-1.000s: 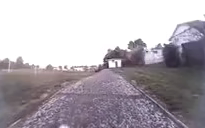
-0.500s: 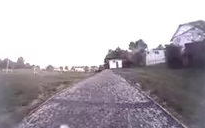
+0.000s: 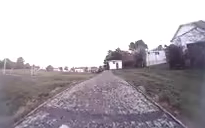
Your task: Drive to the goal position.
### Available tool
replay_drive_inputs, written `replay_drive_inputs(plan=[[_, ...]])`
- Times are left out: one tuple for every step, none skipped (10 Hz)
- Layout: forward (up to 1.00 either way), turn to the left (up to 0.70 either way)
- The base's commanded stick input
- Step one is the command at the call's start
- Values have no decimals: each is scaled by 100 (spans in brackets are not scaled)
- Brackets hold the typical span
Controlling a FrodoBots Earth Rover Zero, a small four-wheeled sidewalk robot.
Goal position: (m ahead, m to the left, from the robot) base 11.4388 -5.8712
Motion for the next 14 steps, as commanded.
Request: replay_drive_inputs(plan=[[70,0],[70,0],[70,0],[70,0],[70,0],[70,0],[70,0],[70,0],[70,0],[70,0],[70,0],[70,0],[70,0],[70,0]])
